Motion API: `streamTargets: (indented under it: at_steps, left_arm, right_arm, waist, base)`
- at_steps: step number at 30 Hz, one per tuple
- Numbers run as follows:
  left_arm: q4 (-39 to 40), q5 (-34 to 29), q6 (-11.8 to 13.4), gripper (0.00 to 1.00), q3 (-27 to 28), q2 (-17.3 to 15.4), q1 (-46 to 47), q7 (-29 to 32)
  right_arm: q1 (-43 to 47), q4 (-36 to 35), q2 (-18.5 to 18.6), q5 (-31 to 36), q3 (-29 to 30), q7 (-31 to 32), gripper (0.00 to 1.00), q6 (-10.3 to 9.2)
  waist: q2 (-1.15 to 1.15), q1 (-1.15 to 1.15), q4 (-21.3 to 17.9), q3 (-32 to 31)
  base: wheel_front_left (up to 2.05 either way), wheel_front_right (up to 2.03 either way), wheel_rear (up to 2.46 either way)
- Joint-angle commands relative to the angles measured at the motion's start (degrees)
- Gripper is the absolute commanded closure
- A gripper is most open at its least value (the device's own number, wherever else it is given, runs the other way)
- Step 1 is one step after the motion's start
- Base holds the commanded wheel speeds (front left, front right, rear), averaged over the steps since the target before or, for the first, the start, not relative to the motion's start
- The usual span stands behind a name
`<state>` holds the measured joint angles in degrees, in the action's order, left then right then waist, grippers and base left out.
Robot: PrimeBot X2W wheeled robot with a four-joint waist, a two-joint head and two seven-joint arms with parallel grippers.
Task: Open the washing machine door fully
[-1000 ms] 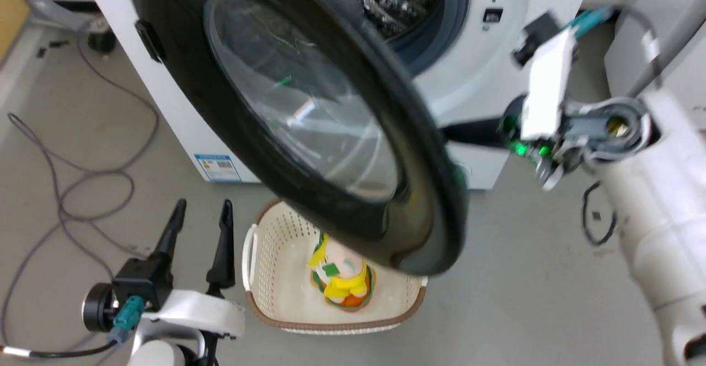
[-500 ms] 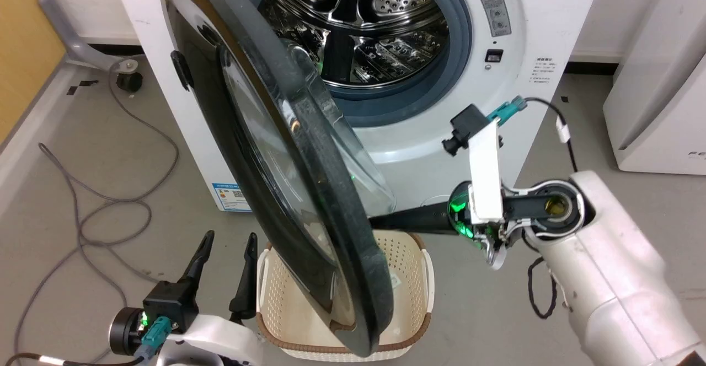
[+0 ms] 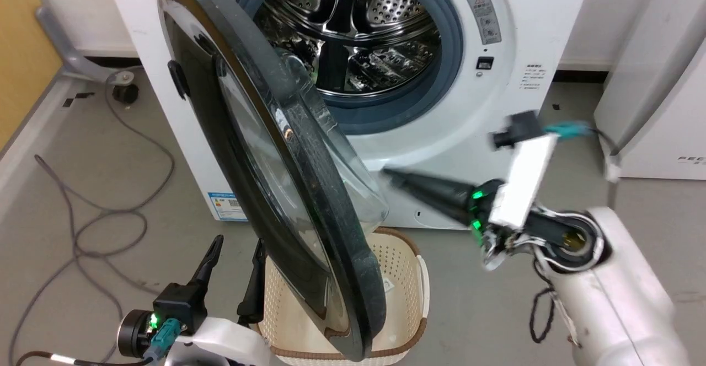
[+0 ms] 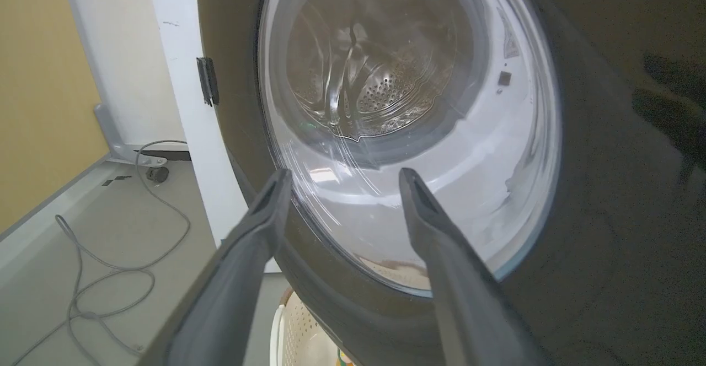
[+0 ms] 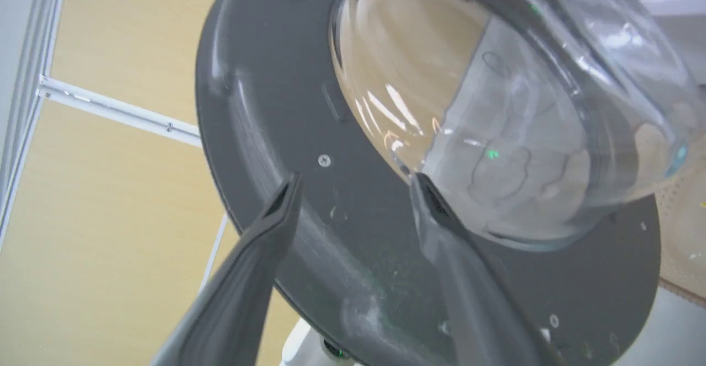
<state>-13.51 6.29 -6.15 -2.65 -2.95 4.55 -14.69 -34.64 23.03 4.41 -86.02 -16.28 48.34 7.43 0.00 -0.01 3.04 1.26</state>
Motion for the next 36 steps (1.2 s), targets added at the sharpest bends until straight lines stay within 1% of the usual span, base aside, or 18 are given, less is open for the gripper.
streamTargets:
  at_steps: [1, 8, 11, 14, 19, 22, 26, 27, 30, 36]
  left_arm:
    - [-0.04, 0.31, 0.30, 0.00, 0.09, -0.04, -0.63, -0.30]
    - [-0.05, 0.62, 0.40, 0.00, 0.18, -0.12, -1.26, -0.30]
    - [0.06, 0.62, 0.48, 0.00, 0.49, -0.27, -1.43, -0.30]
    - [0.00, 0.63, 0.61, 0.00, 0.69, -0.27, -1.48, -0.30]
    - [-0.26, 0.67, 0.69, 0.00, 0.97, -0.32, -1.75, -0.30]
    - [-0.22, 0.69, 0.76, 0.00, 1.16, -0.37, -2.18, -0.30]
    - [-0.16, 0.76, 0.79, 0.00, 1.48, -0.45, -2.59, -0.30]
    - [-0.05, 0.77, 0.78, 0.00, 1.57, -0.47, -2.64, -0.30]
    - [0.00, 0.81, 0.69, 0.00, 1.55, -0.48, -2.51, -0.30]
    - [0.04, 0.85, 0.68, 0.00, 1.59, -0.47, -2.37, -0.30]
  right_arm:
    - [1.85, -1.05, -0.29, 0.35, 1.22, -2.52, 0.00, 0.06]
    - [10.01, -6.49, -0.86, 4.22, 9.92, -23.05, 0.00, 0.06]
    - [15.00, -10.01, -1.04, 4.96, 12.61, -29.27, 0.00, 0.06]
    - [20.68, -13.56, -1.10, 7.24, 14.59, -34.85, 0.00, 0.06]
    - [28.99, -17.67, -0.87, 13.73, 18.34, -44.36, 0.00, 0.06]
    - [31.92, -18.62, 0.18, 21.54, 19.53, -49.74, 0.00, 0.06]
    - [33.56, -19.77, 0.34, 32.52, 20.55, -54.92, 0.00, 0.06]
    - [33.89, -20.83, 0.27, 43.29, 21.45, -58.00, 0.00, 0.06]
    - [33.85, -22.39, -0.20, 53.96, 22.29, -59.26, 0.00, 0.06]
    - [34.68, -27.39, -1.29, 68.55, 21.82, -58.74, 0.00, 0.06]
  waist:
    - [0.00, 0.01, -0.39, 0.02]
    - [0.00, 0.01, -1.54, -0.20]
    - [0.00, 0.01, -1.93, -0.12]
    - [0.00, 0.01, -2.27, -0.27]
    - [0.00, 0.01, -2.96, -1.12]
    - [0.00, 0.01, -3.69, -1.46]
    - [0.00, 0.01, -4.39, -1.65]
    - [0.00, 0.01, -4.61, -1.52]
    - [0.00, 0.01, -4.63, -1.37]
    - [0.00, 0.01, -4.42, -1.07]
  base:
    - [0.00, 0.00, 0.00]
    - [0.00, 0.00, 0.00]
    - [0.00, 0.00, 0.00]
    - [0.00, 0.00, 0.00]
    - [0.00, 0.00, 0.00]
    - [0.00, 0.00, 0.00]
    - [0.00, 0.00, 0.00]
    - [0.00, 0.00, 0.00]
    - [0.00, 0.00, 0.00]
    - [0.00, 0.00, 0.00]
